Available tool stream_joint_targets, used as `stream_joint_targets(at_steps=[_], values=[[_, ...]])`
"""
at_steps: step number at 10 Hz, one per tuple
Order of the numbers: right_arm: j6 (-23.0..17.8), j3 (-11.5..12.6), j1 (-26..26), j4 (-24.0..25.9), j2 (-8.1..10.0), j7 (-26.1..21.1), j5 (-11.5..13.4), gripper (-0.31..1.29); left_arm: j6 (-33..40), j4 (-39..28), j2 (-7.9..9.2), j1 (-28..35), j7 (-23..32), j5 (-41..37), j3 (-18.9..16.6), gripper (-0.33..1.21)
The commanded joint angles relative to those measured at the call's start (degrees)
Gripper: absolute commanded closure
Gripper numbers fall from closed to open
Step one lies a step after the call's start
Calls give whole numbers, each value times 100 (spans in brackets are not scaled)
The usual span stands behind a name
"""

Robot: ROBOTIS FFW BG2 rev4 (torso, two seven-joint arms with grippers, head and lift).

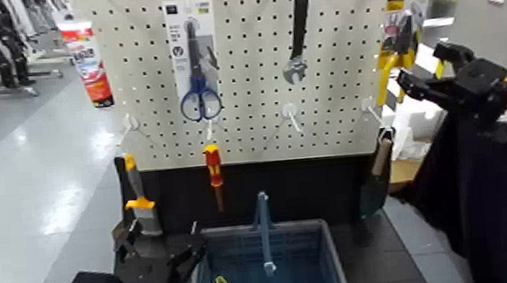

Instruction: Put the yellow pliers into the crate.

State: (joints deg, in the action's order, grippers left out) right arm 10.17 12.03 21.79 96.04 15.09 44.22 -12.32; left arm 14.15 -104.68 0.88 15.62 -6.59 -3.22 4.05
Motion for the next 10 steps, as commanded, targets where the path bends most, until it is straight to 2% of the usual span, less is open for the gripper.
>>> stream_joint_targets(at_steps=[1,3,7,8,10], values=[[-6,-131,449,-472,205,219,-235,18,0,0,-9,-6,-18,5,8,17],[21,-227,739,-850,328,473,-517,18,0,0,-9,-15,-27,5,8,17],[275,-465,1170,-1245,495,895,-771,20,-18,0,-26,-33,-53,23,8,17],[337,-553,1257,-1368,521,1036,-859,24,-18,0,-26,-41,-53,23,17,17],[442,-667,1381,-1404,583,1150,-859,42,-18,0,-35,-41,-62,32,17,17]])
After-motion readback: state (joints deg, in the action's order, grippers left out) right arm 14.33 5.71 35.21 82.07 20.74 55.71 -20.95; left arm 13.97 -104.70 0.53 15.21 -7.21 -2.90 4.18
